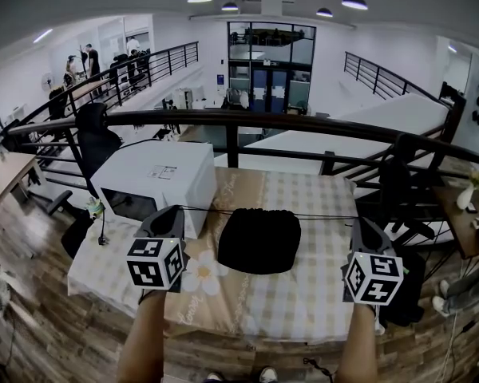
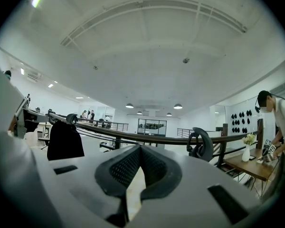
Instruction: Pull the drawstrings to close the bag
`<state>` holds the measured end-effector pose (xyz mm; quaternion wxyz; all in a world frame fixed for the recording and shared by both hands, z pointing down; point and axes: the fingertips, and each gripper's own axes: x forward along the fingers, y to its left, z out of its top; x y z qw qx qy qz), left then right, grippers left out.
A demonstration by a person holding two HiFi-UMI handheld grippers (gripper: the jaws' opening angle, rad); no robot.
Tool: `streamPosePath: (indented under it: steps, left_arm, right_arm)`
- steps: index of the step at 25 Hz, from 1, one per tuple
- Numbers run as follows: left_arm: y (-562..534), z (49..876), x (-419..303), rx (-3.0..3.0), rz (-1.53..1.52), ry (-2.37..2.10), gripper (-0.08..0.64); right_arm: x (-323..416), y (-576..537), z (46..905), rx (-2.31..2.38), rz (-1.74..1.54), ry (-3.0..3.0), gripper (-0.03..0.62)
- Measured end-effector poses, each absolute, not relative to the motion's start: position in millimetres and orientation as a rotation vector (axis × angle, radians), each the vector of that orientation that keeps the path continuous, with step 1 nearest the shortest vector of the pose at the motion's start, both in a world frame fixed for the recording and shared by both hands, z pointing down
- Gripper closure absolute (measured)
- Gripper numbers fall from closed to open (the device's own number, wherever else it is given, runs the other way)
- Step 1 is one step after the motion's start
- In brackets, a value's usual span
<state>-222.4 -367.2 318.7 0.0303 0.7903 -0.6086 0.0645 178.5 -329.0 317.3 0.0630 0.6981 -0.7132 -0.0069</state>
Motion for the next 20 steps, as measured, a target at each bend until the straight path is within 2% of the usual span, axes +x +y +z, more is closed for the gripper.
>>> streamPosePath:
  steps: [20]
  left_arm:
    - [-371.1,332.6,-229.9,2.385,0.213,-1.872,0.534]
  right_arm:
    - [188.2,-329.7,313.3,2.166,0.001,-2.154,0.574]
